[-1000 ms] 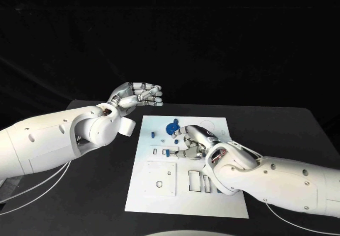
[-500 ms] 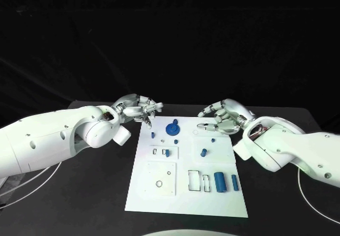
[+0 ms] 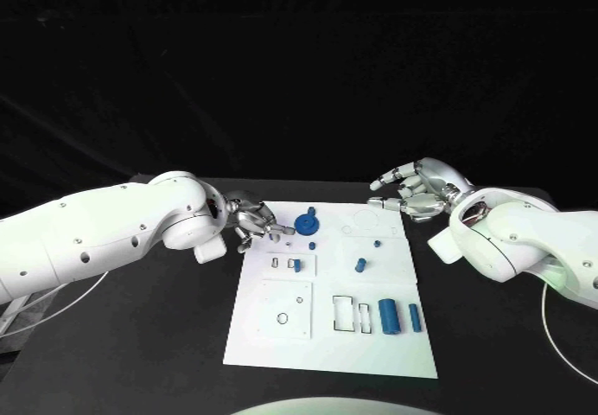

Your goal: Assemble the parts on the task board

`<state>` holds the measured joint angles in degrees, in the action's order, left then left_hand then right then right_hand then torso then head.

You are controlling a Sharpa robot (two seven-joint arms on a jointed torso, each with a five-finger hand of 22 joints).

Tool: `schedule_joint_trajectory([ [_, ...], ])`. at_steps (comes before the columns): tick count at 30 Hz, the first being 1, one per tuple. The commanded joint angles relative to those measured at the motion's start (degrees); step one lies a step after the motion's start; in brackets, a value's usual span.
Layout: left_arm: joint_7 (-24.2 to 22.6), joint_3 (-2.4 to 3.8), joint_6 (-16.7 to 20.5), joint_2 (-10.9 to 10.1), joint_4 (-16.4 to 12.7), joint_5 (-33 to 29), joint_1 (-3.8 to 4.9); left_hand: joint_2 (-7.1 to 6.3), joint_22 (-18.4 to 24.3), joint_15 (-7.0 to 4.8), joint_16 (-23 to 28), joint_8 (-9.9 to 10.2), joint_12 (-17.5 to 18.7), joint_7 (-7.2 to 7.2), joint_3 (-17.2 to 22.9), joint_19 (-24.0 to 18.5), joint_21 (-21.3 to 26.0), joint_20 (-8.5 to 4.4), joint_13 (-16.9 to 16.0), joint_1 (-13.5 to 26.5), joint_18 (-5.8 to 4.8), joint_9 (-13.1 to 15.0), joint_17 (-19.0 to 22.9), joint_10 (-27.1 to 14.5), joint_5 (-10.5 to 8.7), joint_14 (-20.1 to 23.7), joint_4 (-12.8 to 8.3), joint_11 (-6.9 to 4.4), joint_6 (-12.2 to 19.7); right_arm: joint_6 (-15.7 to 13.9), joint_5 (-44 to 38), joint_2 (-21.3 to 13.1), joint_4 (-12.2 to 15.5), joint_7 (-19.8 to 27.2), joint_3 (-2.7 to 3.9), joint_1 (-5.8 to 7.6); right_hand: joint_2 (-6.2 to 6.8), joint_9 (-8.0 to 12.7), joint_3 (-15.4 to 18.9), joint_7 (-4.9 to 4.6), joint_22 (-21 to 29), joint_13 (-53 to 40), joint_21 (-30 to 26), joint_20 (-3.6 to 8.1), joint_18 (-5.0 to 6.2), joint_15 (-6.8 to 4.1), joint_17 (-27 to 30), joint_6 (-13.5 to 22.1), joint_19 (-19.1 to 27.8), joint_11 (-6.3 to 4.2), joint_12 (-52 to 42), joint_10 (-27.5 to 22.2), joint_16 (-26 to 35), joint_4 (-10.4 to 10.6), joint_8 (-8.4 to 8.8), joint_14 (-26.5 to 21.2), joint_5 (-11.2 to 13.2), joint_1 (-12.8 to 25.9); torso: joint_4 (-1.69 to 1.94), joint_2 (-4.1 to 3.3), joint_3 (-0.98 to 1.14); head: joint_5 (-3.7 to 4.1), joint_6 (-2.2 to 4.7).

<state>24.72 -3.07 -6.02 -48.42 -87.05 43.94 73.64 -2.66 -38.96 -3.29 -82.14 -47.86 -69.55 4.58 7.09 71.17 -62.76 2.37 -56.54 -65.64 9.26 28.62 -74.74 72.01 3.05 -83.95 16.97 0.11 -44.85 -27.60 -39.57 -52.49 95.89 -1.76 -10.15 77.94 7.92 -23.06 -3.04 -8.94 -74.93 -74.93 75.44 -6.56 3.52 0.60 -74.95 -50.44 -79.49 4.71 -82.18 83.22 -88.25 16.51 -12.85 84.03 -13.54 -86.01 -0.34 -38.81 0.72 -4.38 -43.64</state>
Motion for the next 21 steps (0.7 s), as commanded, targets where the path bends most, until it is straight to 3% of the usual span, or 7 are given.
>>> schedule_joint_trajectory([
  [1, 7.7, -0.13, -5.6, 1.3, 0.6, 7.3, 0.31, 0.34, -0.2, -0.29, -0.2, -0.3, -0.1, -0.37, -0.8, -0.2, -0.5, -0.16, 0.4, 0.9, -0.71, 0.1, 0.1, -0.6, -0.22, -2.3, 0.0, -0.08, 0.1, 0.3, 1.1, 0.1, -0.6, 1.0, 0.02, 0.07, 0.46, -0.1, -0.2, -0.02, -0.8, -5.9, -0.5, 0.30, 0.93, -0.52, -8.1, -0.3, 0.3, -0.56, 0.1, -0.1, 0.3, -0.2, -0.38, 4.4, 0.3, 0.2, 0.02, 0.09, -0.01, -0.11, -0.18],
  [6, 8.9, -0.55, -6.9, 3.3, 1.9, 8.5, 0.68, 1.00, -0.4, -0.25, -0.2, -0.1, -0.1, -0.25, -1.4, -0.5, -0.7, -0.14, 0.5, 1.5, -0.71, 0.0, 0.1, -0.8, -0.21, -2.3, -0.1, 0.00, 0.7, -3.3, 2.5, 0.5, -1.8, 3.4, 0.02, 0.12, 1.48, 0.1, -1.0, 0.04, 6.5, 0.7, -9.0, 0.55, 3.00, -0.76, 0.5, 1.0, 6.0, -0.70, 6.1, -5.0, 3.9, -0.2, -0.99, 2.0, 0.2, 0.0, 0.00, 0.09, -0.05, -0.16, -0.22],
  [8, 9.1, -0.78, -7.1, 4.1, 2.5, 8.6, 0.78, 1.12, -0.8, -0.22, -0.1, 0.0, -0.2, -0.20, -1.6, -0.4, -1.0, -0.13, 0.3, 1.6, -0.77, 0.0, 0.1, -0.8, -0.21, -2.3, -0.1, 0.02, 0.8, -5.1, 4.4, 0.8, -2.4, 5.1, 0.02, 0.13, 2.14, 0.1, -1.9, 0.25, 13.9, 9.6, -18.0, 0.83, 4.90, -0.92, 8.9, 1.5, 11.5, -0.89, 14.7, -11.3, 8.5, -0.1, -1.71, -0.5, 0.2, -0.6, 0.07, 0.04, -0.07, -0.13, -0.20],
  [9, 9.2, -0.93, -7.2, 4.5, 2.8, 8.7, 0.84, 1.27, -1.2, -0.18, -0.2, 0.2, -0.3, -0.14, -1.8, -0.4, -1.2, -0.11, 0.1, 1.6, -0.82, -0.1, 0.1, -0.7, -0.21, -2.3, -0.1, 0.08, 1.1, -5.9, 5.7, 1.0, -2.9, 6.1, 0.02, 0.14, 2.32, 0.2, -3.3, -0.07, 23.4, 22.0, -29.8, 0.79, 7.05, -0.81, 20.4, 1.6, 19.2, -1.09, 27.3, -20.4, 16.1, 0.0, -1.99, -5.2, 0.2, -1.4, 0.07, 0.02, -0.07, -0.12, -0.19],
  [10, 9.2, -1.06, -7.4, 4.9, 3.2, 8.8, 0.90, 1.32, -1.2, -0.17, -0.2, 0.2, -0.4, -0.12, -1.8, -0.4, -1.2, -0.11, 0.1, 1.6, -0.81, -0.1, 0.1, -0.6, -0.20, -2.3, -0.1, 0.09, 1.1, -6.5, 6.9, 1.1, -3.3, 6.8, 0.02, 0.15, 2.37, 0.3, -4.6, -0.10, 24.8, 28.0, -32.0, 0.28, 6.57, -1.16, 25.6, 1.5, 20.1, -1.12, 33.4, -23.3, 20.5, 0.0, -2.08, -7.5, 0.1, -2.0, 0.09, 0.05, -0.08, -0.12, -0.21],
  [11, 9.3, -1.20, -7.6, 5.3, 3.4, 8.8, 0.95, 1.32, -1.2, -0.17, -0.2, 0.2, -0.4, -0.12, -1.8, -0.4, -1.3, -0.11, 0.1, 1.6, -0.81, -0.1, 0.1, -0.6, -0.20, -2.3, -0.1, 0.10, 1.1, -6.9, 8.1, 1.3, -3.7, 7.6, 0.02, 0.16, 2.99, 0.5, -6.3, -0.03, 26.7, 31.6, -34.9, 0.48, 6.95, -0.66, 38.3, 1.2, 21.2, -0.68, 37.7, -24.8, 30.7, 0.0, -2.08, -13.1, 0.0, -2.3, 0.10, 0.05, -0.08, -0.12, -0.22],
  [21, 9.6, -2.15, -8.4, 8.0, 4.5, 8.3, 1.24, 2.02, -2.1, 0.02, -0.2, 1.0, -0.8, 0.20, -2.2, -0.4, -1.9, 0.02, -0.4, 1.3, -0.93, -0.4, 0.1, -0.4, -0.18, -2.3, -0.1, 0.35, 2.0, -8.5, 15.5, 2.7, -6.7, 12.9, 0.00, 0.19, 8.50, 2.8, -21.1, -2.33, 39.9, 57.0, -52.3, -3.26, 6.83, 2.97, 49.5, -0.3, 27.0, 2.02, 59.1, -22.9, 58.8, -1.5, -0.65, -20.7, 0.4, 0.8, 0.00, -0.11, -0.02, -0.18, -0.39],
])
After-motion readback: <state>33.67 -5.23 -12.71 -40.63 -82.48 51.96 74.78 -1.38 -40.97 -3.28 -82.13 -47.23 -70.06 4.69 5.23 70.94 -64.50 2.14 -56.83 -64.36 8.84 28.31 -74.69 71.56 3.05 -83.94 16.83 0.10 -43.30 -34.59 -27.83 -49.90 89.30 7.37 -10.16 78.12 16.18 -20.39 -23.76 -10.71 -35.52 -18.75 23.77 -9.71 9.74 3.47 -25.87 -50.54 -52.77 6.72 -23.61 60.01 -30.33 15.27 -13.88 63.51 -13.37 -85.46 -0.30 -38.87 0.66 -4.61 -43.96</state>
